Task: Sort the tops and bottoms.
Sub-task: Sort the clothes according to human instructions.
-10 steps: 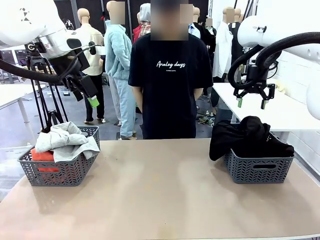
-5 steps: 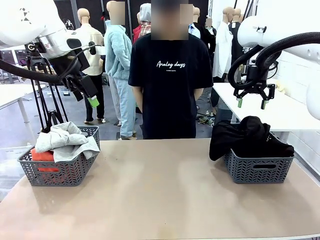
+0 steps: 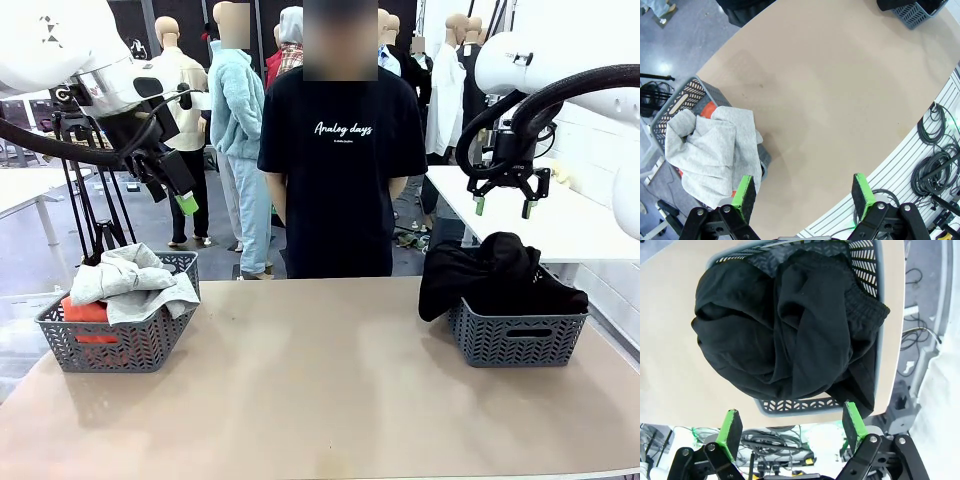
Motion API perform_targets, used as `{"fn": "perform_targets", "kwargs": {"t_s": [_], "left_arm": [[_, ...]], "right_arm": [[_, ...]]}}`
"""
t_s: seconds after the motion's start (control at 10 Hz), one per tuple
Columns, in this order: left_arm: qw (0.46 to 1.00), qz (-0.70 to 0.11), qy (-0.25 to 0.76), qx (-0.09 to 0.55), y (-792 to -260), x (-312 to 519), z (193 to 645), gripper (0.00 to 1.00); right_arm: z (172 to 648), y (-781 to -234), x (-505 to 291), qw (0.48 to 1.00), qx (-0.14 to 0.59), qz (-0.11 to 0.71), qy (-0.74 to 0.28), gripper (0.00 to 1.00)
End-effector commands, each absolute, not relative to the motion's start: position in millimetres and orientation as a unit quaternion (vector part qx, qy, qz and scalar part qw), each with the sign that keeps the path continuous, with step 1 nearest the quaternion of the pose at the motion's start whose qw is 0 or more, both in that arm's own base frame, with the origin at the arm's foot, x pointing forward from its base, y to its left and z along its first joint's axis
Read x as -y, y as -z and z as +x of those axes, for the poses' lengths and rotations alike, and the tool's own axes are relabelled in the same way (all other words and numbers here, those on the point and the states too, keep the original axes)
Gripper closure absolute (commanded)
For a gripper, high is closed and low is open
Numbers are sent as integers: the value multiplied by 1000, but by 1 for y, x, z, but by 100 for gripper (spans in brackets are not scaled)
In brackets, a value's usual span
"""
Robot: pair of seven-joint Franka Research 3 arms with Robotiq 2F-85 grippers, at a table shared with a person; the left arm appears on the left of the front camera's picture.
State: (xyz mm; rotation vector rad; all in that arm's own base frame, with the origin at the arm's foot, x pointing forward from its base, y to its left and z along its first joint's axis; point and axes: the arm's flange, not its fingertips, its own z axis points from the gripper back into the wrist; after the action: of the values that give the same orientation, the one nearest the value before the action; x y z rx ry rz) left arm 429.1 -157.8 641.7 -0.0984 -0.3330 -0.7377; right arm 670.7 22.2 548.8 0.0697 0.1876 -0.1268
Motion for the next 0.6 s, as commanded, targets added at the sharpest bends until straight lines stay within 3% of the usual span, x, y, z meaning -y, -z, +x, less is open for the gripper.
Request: {"fn": "perform_targets", "kwargs": {"t_s": [0.0, 0.5], "left_arm": [[918, -47, 358, 164, -643, 157, 428, 0], [918, -47, 358, 164, -643, 157, 428, 0]], "right_arm": [[672, -550, -22, 993, -89, 35, 62, 0], [672, -550, -22, 993, -89, 35, 62, 0]]}}
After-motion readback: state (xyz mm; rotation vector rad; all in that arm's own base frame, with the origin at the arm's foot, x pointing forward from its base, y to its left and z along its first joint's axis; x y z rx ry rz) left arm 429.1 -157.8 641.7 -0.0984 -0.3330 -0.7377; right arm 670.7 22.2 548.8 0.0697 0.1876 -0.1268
